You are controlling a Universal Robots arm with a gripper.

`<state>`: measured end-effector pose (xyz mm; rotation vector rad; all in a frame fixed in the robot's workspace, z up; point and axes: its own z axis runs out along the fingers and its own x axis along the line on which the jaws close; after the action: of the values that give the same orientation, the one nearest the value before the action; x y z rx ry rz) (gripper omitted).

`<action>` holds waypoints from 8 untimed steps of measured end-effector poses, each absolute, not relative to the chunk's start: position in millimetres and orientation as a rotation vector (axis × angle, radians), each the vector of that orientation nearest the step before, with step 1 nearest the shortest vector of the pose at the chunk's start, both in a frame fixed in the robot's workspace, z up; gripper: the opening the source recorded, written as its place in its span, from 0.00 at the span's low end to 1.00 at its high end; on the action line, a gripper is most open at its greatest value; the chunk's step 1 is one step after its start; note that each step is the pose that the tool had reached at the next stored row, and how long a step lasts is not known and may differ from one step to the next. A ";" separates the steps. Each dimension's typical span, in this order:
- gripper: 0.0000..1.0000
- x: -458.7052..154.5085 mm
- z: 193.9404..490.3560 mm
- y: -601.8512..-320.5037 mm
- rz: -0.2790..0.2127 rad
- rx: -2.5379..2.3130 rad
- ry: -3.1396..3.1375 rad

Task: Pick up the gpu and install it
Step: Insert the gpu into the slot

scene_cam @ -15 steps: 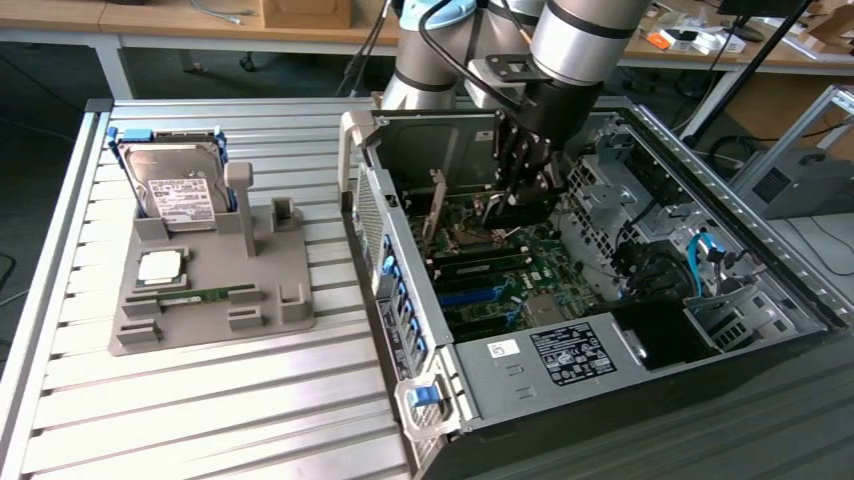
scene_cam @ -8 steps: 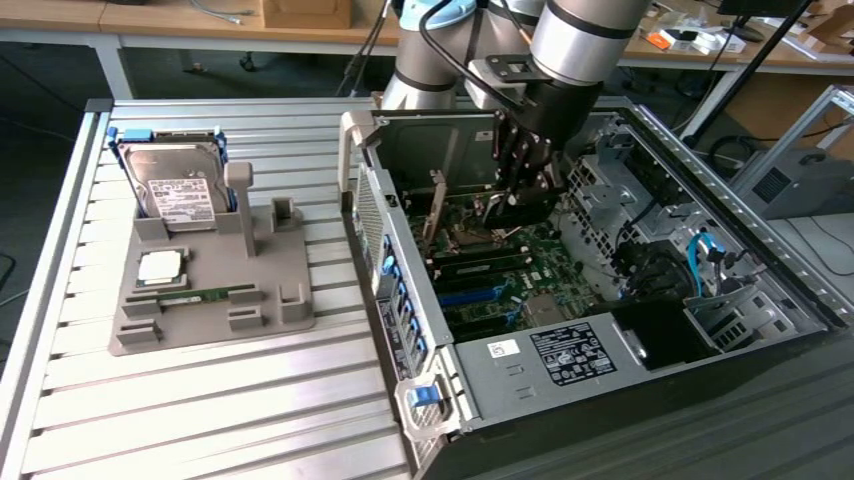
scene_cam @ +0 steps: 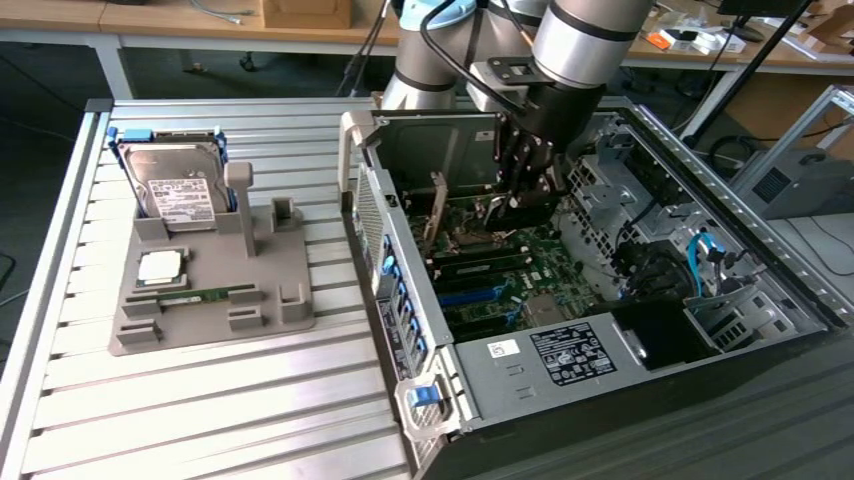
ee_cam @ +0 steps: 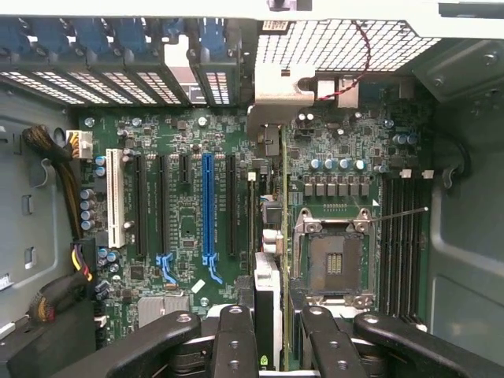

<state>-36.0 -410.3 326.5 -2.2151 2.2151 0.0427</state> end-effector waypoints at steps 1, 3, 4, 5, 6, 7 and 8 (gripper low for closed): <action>0.27 -36.0 326.5 -410.8 0.043 -2.215 2.215; 0.27 -36.0 326.5 -412.3 0.043 -2.215 2.215; 0.27 -36.0 326.4 -412.9 0.043 -2.215 2.215; 0.27 -36.0 326.4 -413.5 0.043 -2.215 2.215; 0.27 -36.0 326.5 -414.3 0.043 -2.215 2.215; 0.27 -36.0 326.5 -414.9 0.043 -2.215 2.215; 0.27 -36.0 326.5 -415.4 0.043 -2.215 2.215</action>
<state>-36.0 -415.4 326.5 -2.2152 2.2151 0.0426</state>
